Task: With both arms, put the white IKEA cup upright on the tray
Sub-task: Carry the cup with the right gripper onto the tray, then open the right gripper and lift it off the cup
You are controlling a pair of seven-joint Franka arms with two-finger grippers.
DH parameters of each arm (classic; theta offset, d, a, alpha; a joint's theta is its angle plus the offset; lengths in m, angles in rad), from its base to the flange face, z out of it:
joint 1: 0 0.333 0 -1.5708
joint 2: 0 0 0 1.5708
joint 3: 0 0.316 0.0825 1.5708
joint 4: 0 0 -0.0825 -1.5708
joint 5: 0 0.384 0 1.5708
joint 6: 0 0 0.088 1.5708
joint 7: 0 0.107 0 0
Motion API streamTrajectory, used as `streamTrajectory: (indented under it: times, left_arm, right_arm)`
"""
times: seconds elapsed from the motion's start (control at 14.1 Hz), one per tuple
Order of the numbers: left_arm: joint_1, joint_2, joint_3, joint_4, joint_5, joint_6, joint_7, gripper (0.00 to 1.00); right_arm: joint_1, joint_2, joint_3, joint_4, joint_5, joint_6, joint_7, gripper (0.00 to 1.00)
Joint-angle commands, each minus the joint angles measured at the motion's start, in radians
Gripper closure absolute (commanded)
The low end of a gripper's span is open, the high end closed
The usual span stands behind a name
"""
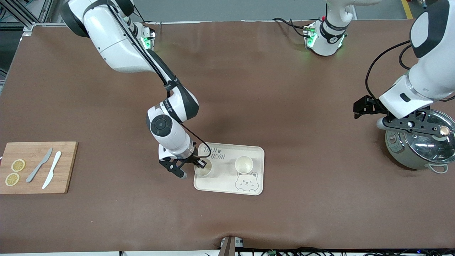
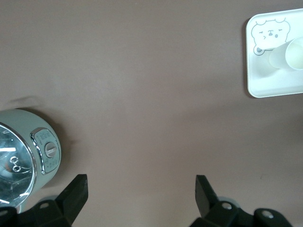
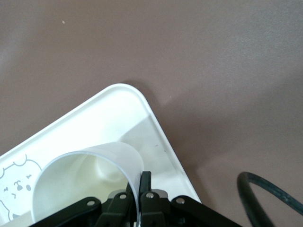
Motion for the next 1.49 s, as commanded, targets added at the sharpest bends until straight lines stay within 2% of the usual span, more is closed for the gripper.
streamTrajectory:
  times: [0.0,0.21,0.28,0.42,0.5,0.71,0.92,1.13,1.27,1.42]
  left_arm:
    - [0.008,-0.013,-0.005,-0.015,0.021,-0.006,-0.009,0.00]
    - [0.008,-0.001,-0.004,-0.006,0.021,0.005,-0.009,0.00]
    - [0.005,0.001,-0.004,-0.003,0.023,0.010,-0.011,0.00]
    - [-0.007,0.031,0.001,0.019,0.026,0.016,-0.012,0.00]
    - [-0.002,0.034,-0.004,0.019,0.023,0.016,-0.014,0.00]
    - [-0.005,0.040,-0.005,0.031,0.010,0.019,-0.014,0.00]
    - [-0.012,0.042,-0.005,0.035,0.020,0.019,-0.014,0.00]
    - [-0.009,0.042,-0.005,0.034,0.023,0.019,-0.014,0.00]
    - [-0.009,0.042,-0.005,0.035,0.024,0.019,-0.014,0.00]
    - [-0.007,0.042,-0.005,0.035,0.024,0.021,-0.014,0.00]
  right_arm:
    - [0.013,0.022,-0.012,0.028,0.002,0.010,0.018,1.00]
    - [0.013,0.023,-0.012,0.028,0.000,0.010,0.018,0.99]
    - [0.013,0.025,-0.012,0.028,0.000,0.010,0.017,0.81]
    - [0.013,0.025,-0.012,0.028,0.000,0.010,0.018,0.04]
    - [0.013,0.025,-0.014,0.028,0.000,0.010,0.018,0.00]
    - [0.016,0.011,-0.014,0.029,-0.003,0.002,0.015,0.00]
    - [0.010,-0.048,-0.012,0.029,0.000,-0.033,0.009,0.00]
    - [0.004,-0.168,-0.009,0.032,0.002,-0.207,-0.003,0.00]
    - [-0.001,-0.287,-0.007,0.031,0.003,-0.397,-0.020,0.00]
    - [-0.024,-0.432,-0.006,0.026,0.014,-0.647,-0.112,0.00]
